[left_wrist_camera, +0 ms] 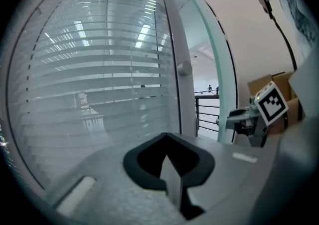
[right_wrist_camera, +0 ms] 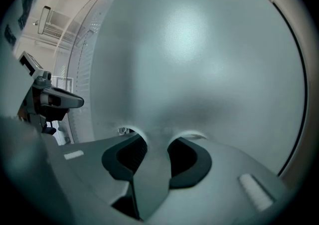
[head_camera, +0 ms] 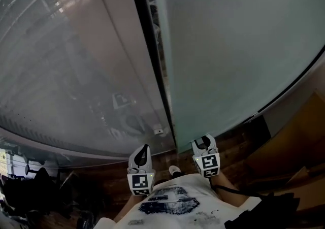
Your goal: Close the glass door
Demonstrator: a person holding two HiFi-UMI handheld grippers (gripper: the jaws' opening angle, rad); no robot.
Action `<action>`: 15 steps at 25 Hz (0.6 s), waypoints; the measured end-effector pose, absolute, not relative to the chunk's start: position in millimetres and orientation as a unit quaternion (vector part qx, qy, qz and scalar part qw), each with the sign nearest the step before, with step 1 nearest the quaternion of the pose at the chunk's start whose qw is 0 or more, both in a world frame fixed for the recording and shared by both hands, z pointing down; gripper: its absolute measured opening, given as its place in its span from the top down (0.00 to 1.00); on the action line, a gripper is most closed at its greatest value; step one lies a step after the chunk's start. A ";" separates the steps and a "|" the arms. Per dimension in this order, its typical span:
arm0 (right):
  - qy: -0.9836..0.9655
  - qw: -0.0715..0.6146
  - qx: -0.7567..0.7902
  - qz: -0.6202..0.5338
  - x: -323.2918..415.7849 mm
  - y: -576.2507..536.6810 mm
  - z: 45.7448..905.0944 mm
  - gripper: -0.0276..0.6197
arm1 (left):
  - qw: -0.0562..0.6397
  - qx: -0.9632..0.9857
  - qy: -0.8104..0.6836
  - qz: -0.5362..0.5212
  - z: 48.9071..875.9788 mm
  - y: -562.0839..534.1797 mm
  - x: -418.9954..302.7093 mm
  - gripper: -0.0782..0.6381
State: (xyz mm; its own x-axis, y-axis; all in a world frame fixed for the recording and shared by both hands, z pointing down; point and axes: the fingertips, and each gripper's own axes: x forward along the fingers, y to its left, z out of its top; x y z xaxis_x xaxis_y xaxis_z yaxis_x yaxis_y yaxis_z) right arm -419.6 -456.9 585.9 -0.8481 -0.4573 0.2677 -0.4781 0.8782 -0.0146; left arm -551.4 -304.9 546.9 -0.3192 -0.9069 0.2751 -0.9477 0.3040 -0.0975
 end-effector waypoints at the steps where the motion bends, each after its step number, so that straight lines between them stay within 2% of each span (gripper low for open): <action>1: -0.960 0.130 0.245 0.040 -419.8 -457.4 586.4 0.77 | 0.086 0.579 -0.802 0.120 547.3 -306.3 -550.7 0.89; 15: -0.955 0.140 0.258 0.048 -432.2 -473.0 600.4 0.77 | 0.105 0.602 -0.784 0.107 554.3 -322.1 -552.2 0.89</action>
State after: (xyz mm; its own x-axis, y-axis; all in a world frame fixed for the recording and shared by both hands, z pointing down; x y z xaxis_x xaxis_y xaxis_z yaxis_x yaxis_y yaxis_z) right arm -432.2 -473.0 600.4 -0.8278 -0.4787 0.2927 -0.5056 0.8625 -0.0193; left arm -552.2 -322.1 554.3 -0.2524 -0.9221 0.2932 -0.9670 0.2513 -0.0420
